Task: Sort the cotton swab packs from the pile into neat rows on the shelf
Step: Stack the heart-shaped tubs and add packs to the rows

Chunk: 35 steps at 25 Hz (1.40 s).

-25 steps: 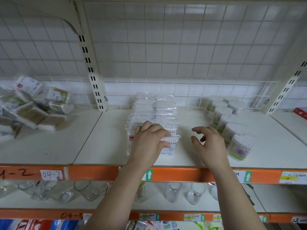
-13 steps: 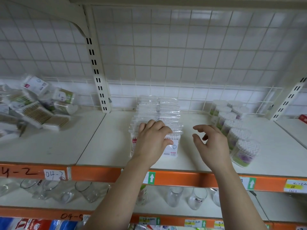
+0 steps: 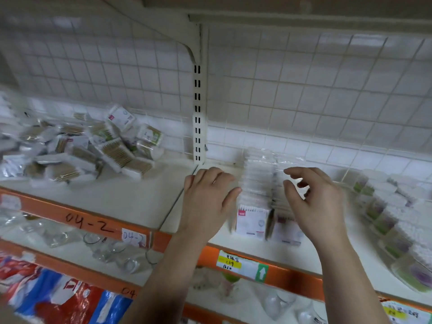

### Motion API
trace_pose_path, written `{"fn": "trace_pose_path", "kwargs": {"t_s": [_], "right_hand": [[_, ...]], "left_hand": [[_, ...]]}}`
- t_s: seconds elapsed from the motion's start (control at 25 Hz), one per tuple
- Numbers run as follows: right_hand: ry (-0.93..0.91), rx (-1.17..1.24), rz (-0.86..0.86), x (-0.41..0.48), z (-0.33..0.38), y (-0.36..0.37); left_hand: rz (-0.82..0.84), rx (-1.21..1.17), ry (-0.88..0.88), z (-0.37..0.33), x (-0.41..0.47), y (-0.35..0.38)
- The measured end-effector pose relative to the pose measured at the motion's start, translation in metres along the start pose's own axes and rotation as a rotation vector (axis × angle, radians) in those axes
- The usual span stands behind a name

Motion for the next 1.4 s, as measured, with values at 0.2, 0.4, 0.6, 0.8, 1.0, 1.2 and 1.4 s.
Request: {"fn": "trace_pose_path", "kwargs": {"t_s": [0.2, 0.4, 0.6, 0.8, 1.0, 1.2, 1.4], "right_hand": [[-0.072, 0.099, 0.099, 0.015, 0.042, 0.06], [-0.144, 0.13, 0.206, 0.022, 0.084, 0.13], [-0.169, 0.149, 0.307, 0.026, 0.122, 0.198], [-0.13, 0.14, 0.416, 0.029, 0.14, 0.26], [-0.12, 0.103, 0.5, 0.038, 0.158, 0.315], [-0.095, -0.025, 0.59, 0.051, 0.162, 0.362], [-0.073, -0.1, 0.639, 0.051, 0.15, 0.389]], "left_hand": [[-0.017, 0.072, -0.13, 0.067, -0.008, -0.029], [-0.027, 0.13, -0.245, 0.139, -0.022, -0.055], [-0.025, 0.141, -0.302, 0.203, -0.029, -0.075], [-0.012, 0.158, -0.343, 0.257, -0.035, -0.078], [0.008, 0.125, -0.333, 0.306, -0.031, -0.081], [-0.007, 0.116, -0.286, 0.333, -0.015, -0.081], [-0.014, 0.105, -0.226, 0.342, -0.008, -0.074]]}}
Point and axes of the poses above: each hand's wrist, its own x-axis towards the middle knuckle, its own y-axis out of the palm, z = x × y, the point moved 4 cm from there along x, towards the middle knuckle, and after that the axes turned 1 degree about x, right-handed, at the moved point
